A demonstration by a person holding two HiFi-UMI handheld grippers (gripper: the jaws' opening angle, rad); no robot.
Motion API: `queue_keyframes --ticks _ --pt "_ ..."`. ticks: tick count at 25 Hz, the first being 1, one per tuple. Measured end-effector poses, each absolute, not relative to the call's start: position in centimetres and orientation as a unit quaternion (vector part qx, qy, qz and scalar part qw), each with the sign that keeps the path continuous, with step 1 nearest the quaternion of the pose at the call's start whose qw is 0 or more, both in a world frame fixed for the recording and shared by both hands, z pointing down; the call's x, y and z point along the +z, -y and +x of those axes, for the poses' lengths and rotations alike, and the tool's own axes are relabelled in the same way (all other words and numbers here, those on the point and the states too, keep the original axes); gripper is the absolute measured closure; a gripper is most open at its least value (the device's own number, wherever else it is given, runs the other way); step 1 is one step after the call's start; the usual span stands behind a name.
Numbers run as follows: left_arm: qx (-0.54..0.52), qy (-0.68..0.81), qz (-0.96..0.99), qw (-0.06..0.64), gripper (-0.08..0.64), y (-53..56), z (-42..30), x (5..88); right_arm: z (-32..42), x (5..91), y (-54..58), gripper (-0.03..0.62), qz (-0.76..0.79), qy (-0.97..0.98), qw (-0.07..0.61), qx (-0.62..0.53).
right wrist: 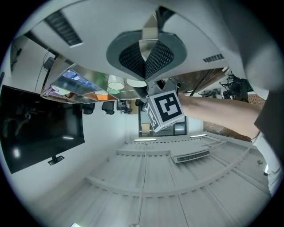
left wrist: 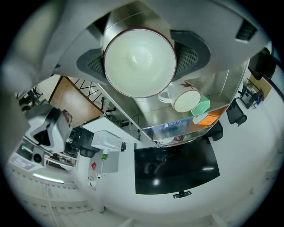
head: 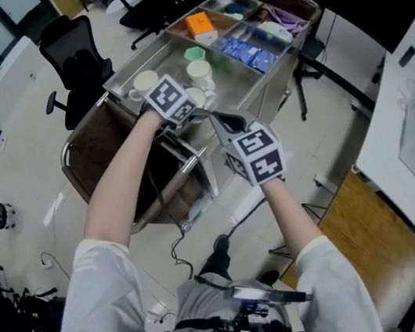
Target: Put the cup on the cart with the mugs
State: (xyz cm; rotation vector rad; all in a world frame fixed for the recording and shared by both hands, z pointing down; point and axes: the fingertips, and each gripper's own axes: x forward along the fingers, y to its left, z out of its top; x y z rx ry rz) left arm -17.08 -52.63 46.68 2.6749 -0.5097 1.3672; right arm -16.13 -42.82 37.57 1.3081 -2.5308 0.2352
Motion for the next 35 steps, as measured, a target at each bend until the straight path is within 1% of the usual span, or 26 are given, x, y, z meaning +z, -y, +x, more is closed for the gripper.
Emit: queue_keyframes --ticks 10,20,21,23,24,26,35 --pt "0.476 0.148 0.867 0.032 0.145 53.7 -16.9 49.8 -16.0 38.4 43.7 0.581 0.455 0.874 0.139 0.093" --pt "0.458 0.14 0.877 0.036 0.141 53.7 -16.6 50.5 -15.5 39.1 43.7 0.581 0.46 0.871 0.14 0.098" --pt "0.455 0.143 0.878 0.028 0.127 53.9 -16.5 50.3 -15.4 39.2 43.7 0.581 0.46 0.871 0.14 0.099" --pt "0.448 0.145 0.882 0.015 0.067 54.1 -16.3 50.0 -15.4 39.2 43.6 0.581 0.461 0.87 0.14 0.101" --pt "0.446 0.146 0.883 0.013 0.048 54.2 -16.4 49.9 -15.4 39.2 43.6 0.581 0.462 0.87 0.14 0.101" --pt "0.443 0.151 0.884 0.009 0.035 54.3 -16.7 49.5 -15.3 39.4 43.7 0.581 0.465 0.868 0.14 0.099" --pt "0.42 0.173 0.89 -0.026 0.035 52.7 -19.0 45.0 -15.5 38.9 42.3 0.581 0.472 0.866 0.13 0.097"
